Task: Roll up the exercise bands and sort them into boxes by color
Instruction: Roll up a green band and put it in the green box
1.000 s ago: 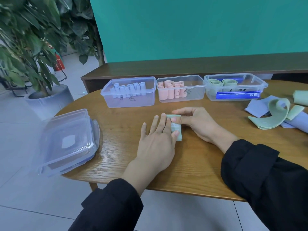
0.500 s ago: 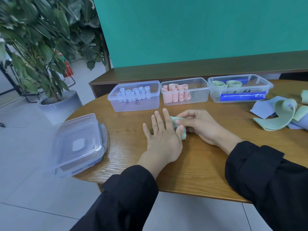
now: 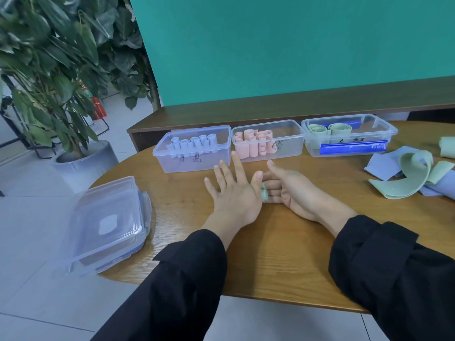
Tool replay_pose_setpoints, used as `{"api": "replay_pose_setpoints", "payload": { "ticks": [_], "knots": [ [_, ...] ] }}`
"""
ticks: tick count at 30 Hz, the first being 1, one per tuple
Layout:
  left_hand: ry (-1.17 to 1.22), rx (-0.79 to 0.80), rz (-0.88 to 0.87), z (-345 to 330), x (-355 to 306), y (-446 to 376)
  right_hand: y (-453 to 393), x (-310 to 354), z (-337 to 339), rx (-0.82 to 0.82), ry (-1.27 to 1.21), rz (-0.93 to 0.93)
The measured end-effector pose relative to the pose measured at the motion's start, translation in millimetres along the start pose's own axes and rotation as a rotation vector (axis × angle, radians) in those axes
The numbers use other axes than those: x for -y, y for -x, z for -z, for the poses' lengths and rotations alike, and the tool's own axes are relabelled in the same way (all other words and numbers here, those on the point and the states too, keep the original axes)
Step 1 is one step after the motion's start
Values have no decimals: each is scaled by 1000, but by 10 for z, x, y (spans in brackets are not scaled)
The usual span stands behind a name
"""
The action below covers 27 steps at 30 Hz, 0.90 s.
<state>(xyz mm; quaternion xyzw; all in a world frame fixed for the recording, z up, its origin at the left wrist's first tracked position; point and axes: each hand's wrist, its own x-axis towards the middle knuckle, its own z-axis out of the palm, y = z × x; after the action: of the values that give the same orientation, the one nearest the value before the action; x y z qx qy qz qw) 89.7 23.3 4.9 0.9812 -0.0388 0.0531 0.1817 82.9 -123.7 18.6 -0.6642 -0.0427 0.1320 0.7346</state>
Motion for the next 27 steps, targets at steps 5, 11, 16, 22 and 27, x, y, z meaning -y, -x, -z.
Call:
{"api": "replay_pose_setpoints", "payload": {
  "ticks": [5,11,16,22,27],
  "knots": [
    [8,43,53,35,-46,-156,58,6,45,132,-5,69],
    [42,32,15,-16,-34,-239,34,-29,125,153,-33,75],
    [155,-30,-3,43,-35,-222,-13,-81,136,110,-64,75],
    [479,-87,-141,226,9,69,74,6,79,154,-74,139],
    [849,7,-126,312,113,307,237,113,64,117,13,192]
  ]
}}
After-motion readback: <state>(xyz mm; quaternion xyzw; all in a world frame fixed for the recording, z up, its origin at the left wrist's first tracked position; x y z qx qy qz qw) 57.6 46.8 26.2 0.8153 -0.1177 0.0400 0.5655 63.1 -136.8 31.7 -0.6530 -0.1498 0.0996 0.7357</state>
